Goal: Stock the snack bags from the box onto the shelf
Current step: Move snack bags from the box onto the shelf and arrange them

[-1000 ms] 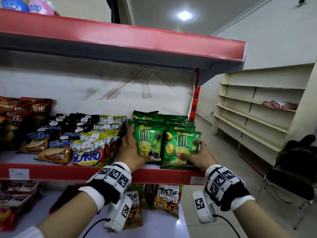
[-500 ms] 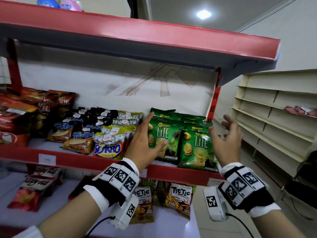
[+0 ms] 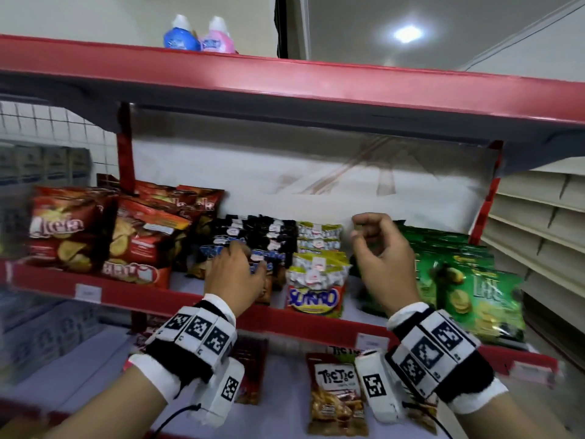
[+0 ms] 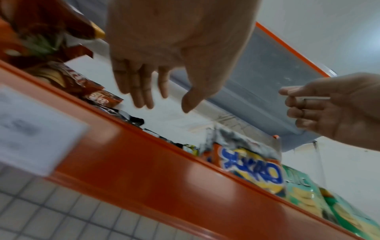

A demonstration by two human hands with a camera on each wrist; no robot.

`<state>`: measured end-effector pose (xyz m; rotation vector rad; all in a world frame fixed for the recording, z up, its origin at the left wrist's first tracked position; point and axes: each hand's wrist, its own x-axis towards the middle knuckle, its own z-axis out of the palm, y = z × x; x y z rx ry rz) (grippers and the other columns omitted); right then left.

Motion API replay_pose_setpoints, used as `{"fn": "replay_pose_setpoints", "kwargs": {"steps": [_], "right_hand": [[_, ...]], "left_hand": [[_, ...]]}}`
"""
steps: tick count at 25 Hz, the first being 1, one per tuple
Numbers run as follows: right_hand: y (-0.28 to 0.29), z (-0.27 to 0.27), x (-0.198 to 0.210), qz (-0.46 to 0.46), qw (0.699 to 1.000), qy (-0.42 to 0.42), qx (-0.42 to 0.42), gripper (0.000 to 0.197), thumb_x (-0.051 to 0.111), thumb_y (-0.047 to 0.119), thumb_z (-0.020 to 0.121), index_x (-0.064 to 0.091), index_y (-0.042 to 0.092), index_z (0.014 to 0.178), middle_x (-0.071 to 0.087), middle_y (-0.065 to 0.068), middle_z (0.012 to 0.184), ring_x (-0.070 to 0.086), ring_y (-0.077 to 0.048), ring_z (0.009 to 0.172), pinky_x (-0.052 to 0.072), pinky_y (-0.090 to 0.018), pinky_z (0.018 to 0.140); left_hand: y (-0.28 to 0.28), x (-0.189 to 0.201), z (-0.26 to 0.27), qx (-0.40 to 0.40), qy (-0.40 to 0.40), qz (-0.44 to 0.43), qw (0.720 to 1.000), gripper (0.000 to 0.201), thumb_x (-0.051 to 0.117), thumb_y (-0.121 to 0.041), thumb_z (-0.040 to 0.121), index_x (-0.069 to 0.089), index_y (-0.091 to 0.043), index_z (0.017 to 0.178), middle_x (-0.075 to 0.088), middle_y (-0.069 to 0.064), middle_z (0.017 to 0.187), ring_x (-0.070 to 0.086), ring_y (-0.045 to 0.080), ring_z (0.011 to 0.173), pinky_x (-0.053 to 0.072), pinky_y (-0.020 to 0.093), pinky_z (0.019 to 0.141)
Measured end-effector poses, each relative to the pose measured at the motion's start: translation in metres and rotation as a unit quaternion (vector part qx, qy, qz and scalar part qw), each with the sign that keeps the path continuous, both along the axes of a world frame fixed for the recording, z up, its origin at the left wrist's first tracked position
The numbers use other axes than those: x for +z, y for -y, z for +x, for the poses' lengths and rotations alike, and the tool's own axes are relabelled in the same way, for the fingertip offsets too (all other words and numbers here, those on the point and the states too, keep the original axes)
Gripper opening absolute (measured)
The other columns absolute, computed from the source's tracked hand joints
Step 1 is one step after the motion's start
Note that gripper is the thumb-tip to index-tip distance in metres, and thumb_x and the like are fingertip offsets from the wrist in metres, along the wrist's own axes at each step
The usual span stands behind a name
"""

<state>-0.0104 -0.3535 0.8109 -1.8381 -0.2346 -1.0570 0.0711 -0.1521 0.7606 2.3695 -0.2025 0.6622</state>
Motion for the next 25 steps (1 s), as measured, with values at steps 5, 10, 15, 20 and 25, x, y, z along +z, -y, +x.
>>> {"fn": "replay_pose_setpoints", "kwargs": {"steps": [5, 10, 15, 20, 25], "right_hand": [[-0.092, 0.02, -0.032, -0.061, 0.988, -0.138, 0.045, 0.02, 0.055, 0.008, 0.089, 0.058, 0.025, 0.1, 0.067, -0.006, 0.078, 0.066, -0.021, 0.072, 0.055, -0.039, 0.068], [-0.14, 0.051, -0.06, -0.231, 0.93, -0.276, -0.081, 0.033, 0.047, 0.025, 0.095, 0.059, 0.009, 0.121, 0.066, -0.014, 0.113, 0.059, -0.029, 0.105, 0.044, -0.032, 0.086], [-0.151, 0.073, -0.068, -0.272, 0.876, -0.385, -0.1, 0.04, 0.028, 0.033, 0.1, 0.055, 0.005, 0.11, 0.061, -0.022, 0.116, 0.056, -0.036, 0.108, 0.044, -0.038, 0.087], [-0.143, 0.096, -0.07, -0.281, 0.855, -0.428, -0.084, 0.041, 0.026, 0.029, 0.101, 0.052, 0.002, 0.118, 0.057, -0.023, 0.123, 0.054, -0.033, 0.112, 0.043, -0.037, 0.095], [-0.14, 0.106, -0.071, -0.273, 0.852, -0.44, -0.08, 0.04, 0.029, 0.022, 0.099, 0.044, -0.001, 0.128, 0.044, -0.022, 0.136, 0.039, -0.03, 0.128, 0.031, -0.035, 0.104]], "left_hand": [[-0.054, -0.012, 0.034, 0.003, -0.154, 0.144, 0.978, 0.05, 0.054, -0.044, 0.089, 0.046, -0.007, 0.122, 0.052, 0.019, 0.129, 0.048, 0.035, 0.121, 0.042, 0.039, 0.097], [-0.062, -0.011, 0.041, -0.019, -0.201, 0.058, 0.978, 0.071, 0.054, -0.032, 0.091, 0.019, 0.002, 0.142, 0.004, 0.025, 0.155, 0.008, 0.039, 0.143, 0.022, 0.043, 0.112], [-0.062, -0.004, 0.056, -0.023, -0.218, 0.005, 0.976, 0.068, 0.051, -0.022, 0.094, 0.014, 0.006, 0.143, 0.018, 0.027, 0.151, 0.017, 0.038, 0.142, 0.024, 0.041, 0.113], [-0.063, -0.003, 0.08, -0.032, -0.254, -0.041, 0.966, 0.085, 0.057, -0.012, 0.092, -0.006, 0.005, 0.147, 0.012, 0.025, 0.155, 0.014, 0.035, 0.144, 0.015, 0.04, 0.116], [-0.062, -0.011, 0.092, -0.002, -0.184, -0.048, 0.982, 0.074, 0.059, -0.008, 0.089, 0.012, 0.007, 0.143, 0.025, 0.026, 0.148, 0.029, 0.039, 0.136, 0.026, 0.043, 0.111]]}}
